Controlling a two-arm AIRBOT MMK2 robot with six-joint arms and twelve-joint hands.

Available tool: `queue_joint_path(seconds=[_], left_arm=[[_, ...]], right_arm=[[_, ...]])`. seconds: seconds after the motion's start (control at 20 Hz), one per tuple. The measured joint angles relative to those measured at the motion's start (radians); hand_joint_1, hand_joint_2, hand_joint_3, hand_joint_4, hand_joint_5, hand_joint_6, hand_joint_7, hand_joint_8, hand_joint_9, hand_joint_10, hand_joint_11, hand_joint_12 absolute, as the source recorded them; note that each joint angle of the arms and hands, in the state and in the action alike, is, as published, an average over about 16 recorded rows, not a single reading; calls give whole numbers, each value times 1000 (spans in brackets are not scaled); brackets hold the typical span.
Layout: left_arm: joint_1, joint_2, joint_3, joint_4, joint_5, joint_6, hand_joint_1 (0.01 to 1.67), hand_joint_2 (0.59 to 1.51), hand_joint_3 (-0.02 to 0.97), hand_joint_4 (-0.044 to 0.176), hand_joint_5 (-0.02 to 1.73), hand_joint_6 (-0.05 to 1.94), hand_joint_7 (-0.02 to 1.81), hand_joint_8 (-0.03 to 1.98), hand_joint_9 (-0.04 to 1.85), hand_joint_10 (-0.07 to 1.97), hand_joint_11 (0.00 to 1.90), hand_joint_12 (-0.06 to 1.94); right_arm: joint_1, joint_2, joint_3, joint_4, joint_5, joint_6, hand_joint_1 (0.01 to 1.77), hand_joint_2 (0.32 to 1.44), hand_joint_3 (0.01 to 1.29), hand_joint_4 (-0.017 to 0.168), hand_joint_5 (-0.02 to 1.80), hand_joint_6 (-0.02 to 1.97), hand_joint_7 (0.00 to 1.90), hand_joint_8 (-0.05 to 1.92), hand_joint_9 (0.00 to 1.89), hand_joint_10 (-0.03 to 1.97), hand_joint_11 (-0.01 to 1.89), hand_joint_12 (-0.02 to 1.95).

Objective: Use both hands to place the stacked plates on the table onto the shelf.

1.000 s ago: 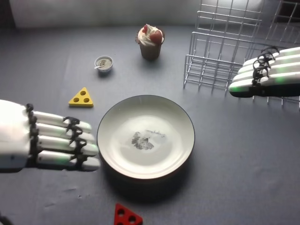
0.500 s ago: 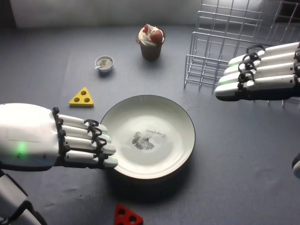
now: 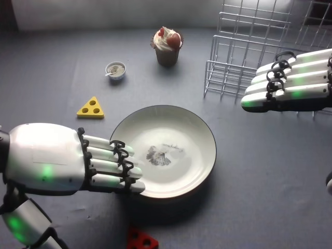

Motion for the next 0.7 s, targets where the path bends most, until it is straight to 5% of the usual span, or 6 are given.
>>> queue_joint_path(seconds=[0.7], left_arm=[[22,-74,75,0,45,0,143,889,4,-5,12,0,29,0,25,4,43,2]], right_arm=[[-4,0,4,9,0,-24,40,943,21,-3,96,14,130,6,146,19,141,23]])
